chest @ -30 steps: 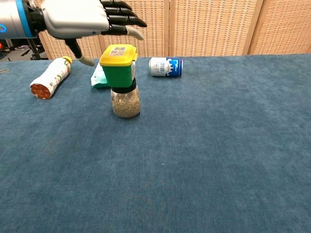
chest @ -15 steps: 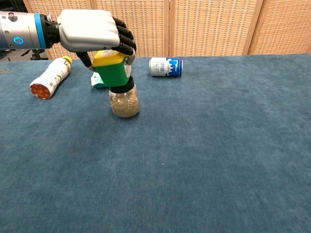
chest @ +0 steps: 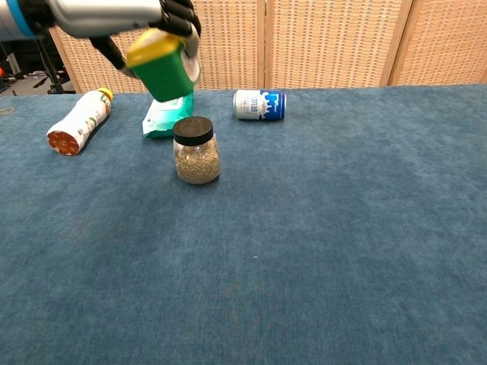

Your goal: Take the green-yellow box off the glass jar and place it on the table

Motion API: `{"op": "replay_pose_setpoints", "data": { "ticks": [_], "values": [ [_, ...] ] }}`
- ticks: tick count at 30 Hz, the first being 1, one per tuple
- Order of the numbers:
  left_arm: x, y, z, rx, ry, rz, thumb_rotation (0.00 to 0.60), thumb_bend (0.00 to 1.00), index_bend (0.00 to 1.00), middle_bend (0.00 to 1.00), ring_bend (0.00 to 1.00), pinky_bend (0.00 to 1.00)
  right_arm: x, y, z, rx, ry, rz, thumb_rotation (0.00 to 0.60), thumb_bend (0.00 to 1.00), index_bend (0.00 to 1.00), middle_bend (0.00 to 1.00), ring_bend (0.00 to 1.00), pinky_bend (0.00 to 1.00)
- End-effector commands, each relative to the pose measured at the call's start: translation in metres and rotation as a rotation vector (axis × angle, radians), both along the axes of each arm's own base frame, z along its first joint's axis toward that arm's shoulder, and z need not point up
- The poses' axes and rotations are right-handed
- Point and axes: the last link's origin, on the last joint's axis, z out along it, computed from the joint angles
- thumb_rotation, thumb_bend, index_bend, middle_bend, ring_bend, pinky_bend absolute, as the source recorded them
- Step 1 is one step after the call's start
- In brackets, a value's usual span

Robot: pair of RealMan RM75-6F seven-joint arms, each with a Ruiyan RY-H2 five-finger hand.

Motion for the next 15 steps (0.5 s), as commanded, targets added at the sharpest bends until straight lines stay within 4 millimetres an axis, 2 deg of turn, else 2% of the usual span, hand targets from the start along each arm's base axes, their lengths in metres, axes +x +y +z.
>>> {"op": "replay_pose_setpoints", "data": {
  "ticks": [1,5,6,10,15],
  "values": [
    [-0.015,-0.013,0.035,0.008,-0.088,0.043,0.6,0.28,0.62,0.47,0.35,0.38,0.001,0.001,0.0,0.005,-0.003,0.006,0.6,0.0,0.0,0.0,0.0,0.0],
    [-0.054,-0.036,0.057,0.02,-0.079,0.2,0.6,0.28,0.64,0.51,0.4,0.42,0.004,0.003,-0.002,0.021,-0.007,0.022,0.6,0.0,0.0,0.0,0.0,0.0],
    [-0.064,-0.047,0.062,0.021,-0.09,0.269,0.6,0.28,0.64,0.52,0.4,0.42,0.004,0.003,-0.002,0.026,-0.007,0.026,0.6,0.0,0.0,0.0,0.0,0.0],
    [-0.09,-0.08,0.074,0.072,-0.094,0.506,0.6,0.28,0.64,0.52,0.4,0.42,0.007,0.004,-0.005,0.04,-0.008,0.042,0.6,0.0,0.0,0.0,0.0,0.0],
    [-0.111,-0.1,0.081,0.154,-0.015,0.685,0.6,0.28,0.64,0.52,0.4,0.42,0.011,0.007,-0.007,0.053,-0.009,0.064,0.6,0.0,0.0,0.0,0.0,0.0]
  ]
}}
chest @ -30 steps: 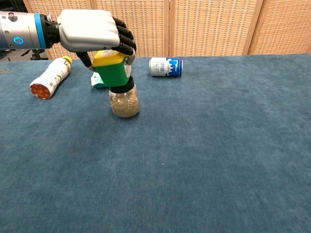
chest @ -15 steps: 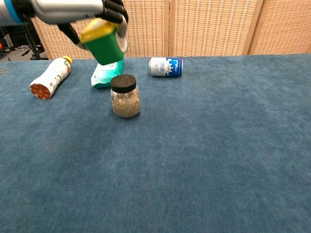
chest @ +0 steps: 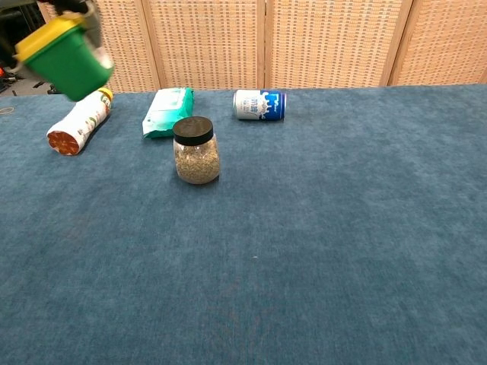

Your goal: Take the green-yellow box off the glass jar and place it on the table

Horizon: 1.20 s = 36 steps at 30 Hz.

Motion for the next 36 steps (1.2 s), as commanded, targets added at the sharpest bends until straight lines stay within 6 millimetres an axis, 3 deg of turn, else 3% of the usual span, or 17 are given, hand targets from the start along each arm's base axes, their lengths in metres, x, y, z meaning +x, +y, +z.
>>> {"op": "replay_pose_setpoints", "data": {
  "ticks": [1,10,19,28,36],
  "values": [
    [-0.048,-0.032,0.023,0.088,0.138,0.302,0.6,0.28,0.64,0.52,0.4,0.42,0.002,0.002,-0.001,0.003,-0.002,0.012,0.6,0.0,0.0,0.0,0.0,0.0],
    [-0.095,-0.059,0.018,0.088,0.168,0.617,0.6,0.31,0.64,0.53,0.41,0.43,0.008,0.009,-0.001,0.012,-0.01,0.045,0.6,0.0,0.0,0.0,0.0,0.0],
    [-0.116,-0.069,-0.01,0.092,0.115,0.837,0.6,0.32,0.64,0.53,0.41,0.43,0.012,0.013,-0.003,0.032,-0.009,0.071,0.6,0.0,0.0,0.0,0.0,0.0],
    [-0.134,-0.056,-0.046,0.143,0.165,0.952,0.6,0.32,0.64,0.53,0.41,0.43,0.012,0.013,-0.005,0.039,-0.006,0.075,0.6,0.0,0.0,0.0,0.0,0.0],
    [-0.141,-0.041,-0.057,0.205,0.201,1.02,0.6,0.32,0.64,0.53,0.41,0.42,0.009,0.012,-0.003,0.032,-0.011,0.066,0.6,0.0,0.0,0.0,0.0,0.0]
  ]
}}
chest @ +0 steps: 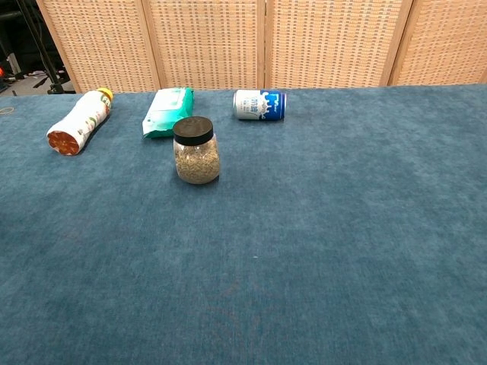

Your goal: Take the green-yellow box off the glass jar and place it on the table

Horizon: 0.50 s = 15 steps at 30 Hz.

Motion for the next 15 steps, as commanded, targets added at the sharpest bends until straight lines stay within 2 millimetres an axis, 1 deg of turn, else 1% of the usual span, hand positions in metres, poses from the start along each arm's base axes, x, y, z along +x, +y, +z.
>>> {"op": "replay_pose_setpoints", "data": {
  "ticks": [1,2,4,5,6,7,8,9,11,12,15],
  "values": [
    [0.001,0.01,-0.005,0.025,0.022,0.019,0.6,0.32,0.63,0.53,0.41,0.42,-0.001,0.0,0.0,0.0,-0.001,-0.002,0.6,0.0,0.0,0.0,0.0,0.0],
    [0.001,0.012,-0.006,0.028,0.026,0.024,0.6,0.32,0.6,0.52,0.41,0.42,-0.001,-0.001,0.0,0.001,-0.001,-0.002,0.6,0.0,0.0,0.0,0.0,0.0],
    [0.001,0.015,-0.009,0.037,0.044,0.04,0.6,0.3,0.52,0.44,0.39,0.42,-0.001,-0.001,0.0,0.003,-0.005,-0.003,0.6,0.0,0.0,0.0,0.0,0.0],
    [0.001,0.016,-0.011,0.038,0.052,0.05,0.6,0.28,0.45,0.35,0.34,0.42,-0.001,-0.001,0.0,0.004,-0.005,-0.003,0.6,0.0,0.0,0.0,0.0,0.0],
    [0.001,0.017,-0.013,0.036,0.051,0.057,0.6,0.24,0.36,0.23,0.25,0.39,-0.001,-0.001,0.0,0.004,-0.006,-0.003,0.6,0.0,0.0,0.0,0.0,0.0],
    [0.002,0.019,-0.016,0.03,0.041,0.067,0.6,0.21,0.3,0.15,0.18,0.35,-0.001,-0.001,0.0,0.003,-0.006,-0.003,0.6,0.0,0.0,0.0,0.0,0.0],
    [0.003,0.02,-0.019,0.024,0.027,0.074,0.6,0.16,0.2,0.06,0.08,0.28,-0.001,-0.001,0.0,0.003,-0.006,-0.003,0.6,0.0,0.0,0.0,0.0,0.0],
    [0.003,0.021,-0.02,0.02,0.01,0.076,0.6,0.11,0.12,0.01,0.02,0.2,-0.001,-0.001,0.0,0.003,-0.006,-0.003,0.6,0.0,0.0,0.0,0.0,0.0],
    [0.009,0.023,-0.022,0.017,-0.072,0.07,0.6,0.03,0.03,0.0,0.0,0.11,-0.001,-0.001,0.0,0.0,-0.006,-0.004,0.6,0.0,0.0,0.0,0.0,0.0],
    [0.011,0.023,-0.02,0.018,-0.102,0.063,0.6,0.01,0.01,0.0,0.0,0.07,0.0,-0.001,0.001,-0.001,-0.006,-0.003,0.6,0.0,0.0,0.0,0.0,0.0],
    [0.013,0.018,-0.011,0.013,-0.17,0.043,0.6,0.0,0.0,0.0,0.0,0.03,0.0,0.0,0.001,-0.002,-0.007,-0.002,0.6,0.0,0.0,0.0,0.0,0.0]
  ]
}}
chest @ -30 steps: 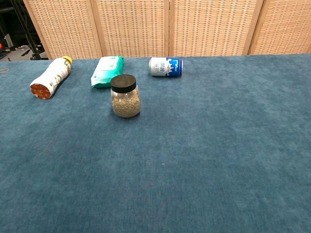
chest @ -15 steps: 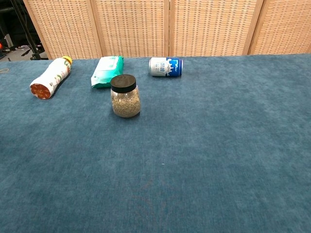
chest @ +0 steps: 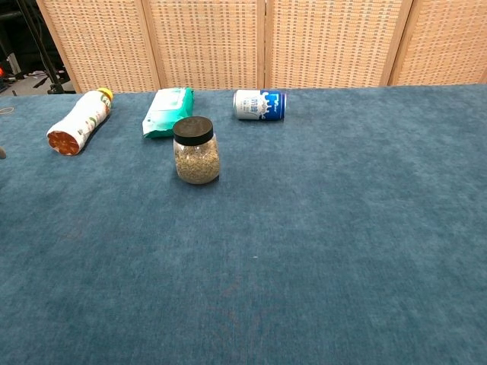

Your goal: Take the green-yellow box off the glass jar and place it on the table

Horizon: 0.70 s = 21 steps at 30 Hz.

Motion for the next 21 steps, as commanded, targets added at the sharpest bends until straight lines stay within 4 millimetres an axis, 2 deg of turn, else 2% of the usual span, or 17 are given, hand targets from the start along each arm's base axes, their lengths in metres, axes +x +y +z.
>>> {"op": "replay_pose_setpoints", "data": {
  "ticks": [1,4,5,7,11,15,17,21],
  "values": [
    [0.008,-0.004,0.011,-0.003,-0.134,-0.037,0.6,0.0,0.0,0.0,0.0,0.02,0.0,0.0,0.0,-0.001,-0.001,0.001,0.6,0.0,0.0,0.0,0.0,0.0],
    [0.013,-0.014,0.025,0.008,-0.237,-0.067,0.6,0.0,0.0,0.0,0.0,0.02,0.001,0.001,0.0,0.0,-0.002,0.004,0.6,0.0,0.0,0.0,0.0,0.0],
    [0.017,-0.023,0.037,0.025,-0.299,-0.082,0.6,0.0,0.0,0.0,0.0,0.02,0.001,0.002,0.0,0.0,-0.004,0.007,0.6,0.0,0.0,0.0,0.0,0.0],
    [0.013,-0.041,0.057,0.008,-0.335,-0.13,0.6,0.0,0.0,0.0,0.0,0.02,0.002,0.003,0.001,0.0,-0.004,0.012,0.6,0.0,0.0,0.0,0.0,0.0],
    [0.003,-0.055,0.071,-0.005,-0.359,-0.168,0.6,0.0,0.0,0.0,0.0,0.02,0.003,0.005,0.001,0.0,-0.006,0.019,0.6,0.0,0.0,0.0,0.0,0.0],
    [-0.015,-0.067,0.077,0.016,-0.438,-0.194,0.6,0.0,0.03,0.0,0.0,0.02,0.006,0.009,0.001,0.001,-0.009,0.033,0.6,0.0,0.0,0.0,0.0,0.0],
    [-0.021,-0.064,0.072,0.035,-0.526,-0.238,0.6,0.0,0.11,0.0,0.0,0.02,0.008,0.011,0.0,0.003,-0.008,0.043,0.6,0.0,0.0,0.0,0.0,0.0],
    [-0.046,-0.056,0.064,0.041,-0.617,-0.217,0.6,0.0,0.18,0.02,0.0,0.04,0.01,0.013,-0.001,0.006,-0.004,0.056,0.6,0.0,0.0,0.0,0.0,0.0]
  ]
}}
